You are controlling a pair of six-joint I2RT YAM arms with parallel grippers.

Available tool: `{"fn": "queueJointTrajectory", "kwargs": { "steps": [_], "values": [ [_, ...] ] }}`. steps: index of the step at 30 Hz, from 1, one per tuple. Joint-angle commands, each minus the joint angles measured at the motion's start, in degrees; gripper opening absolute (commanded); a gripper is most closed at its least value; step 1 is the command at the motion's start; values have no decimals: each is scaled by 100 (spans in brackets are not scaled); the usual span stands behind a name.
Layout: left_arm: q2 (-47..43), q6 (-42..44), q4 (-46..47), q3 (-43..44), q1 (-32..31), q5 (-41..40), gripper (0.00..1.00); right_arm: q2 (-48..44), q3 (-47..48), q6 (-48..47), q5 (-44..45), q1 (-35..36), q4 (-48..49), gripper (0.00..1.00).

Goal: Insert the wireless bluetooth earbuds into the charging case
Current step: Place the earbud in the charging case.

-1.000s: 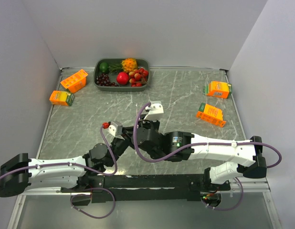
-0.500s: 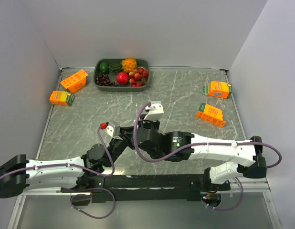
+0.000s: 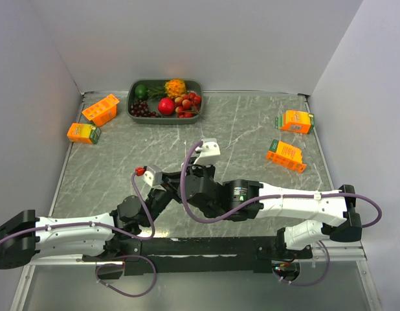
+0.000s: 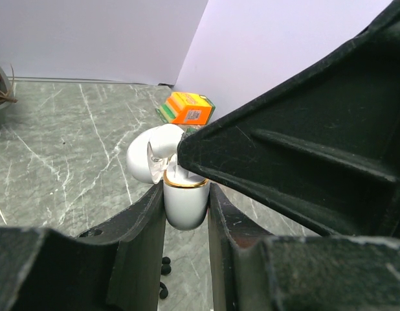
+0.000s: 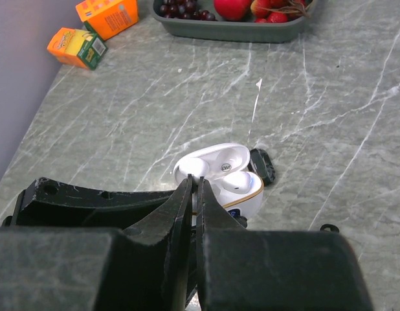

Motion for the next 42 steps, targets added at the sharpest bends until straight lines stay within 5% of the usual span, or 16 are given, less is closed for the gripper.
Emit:
{"fn": "queueJointTrajectory", "kwargs": {
  "steps": [1,11,17,42],
  "values": [
    [-97,75,364,-29,16,11,1,-30,199,-12,-87,78,56,0],
    [-141,207,434,-2,16,-68,1,-47,313,-56,-272,95,-84,0],
    [-141,251,478,-11,25,-68,1,-100,348,-100,-281,95,-93,21],
    [-334,523,557,24,16,-279,1,-741,559,180,-96,315,-804,45]
  ]
}}
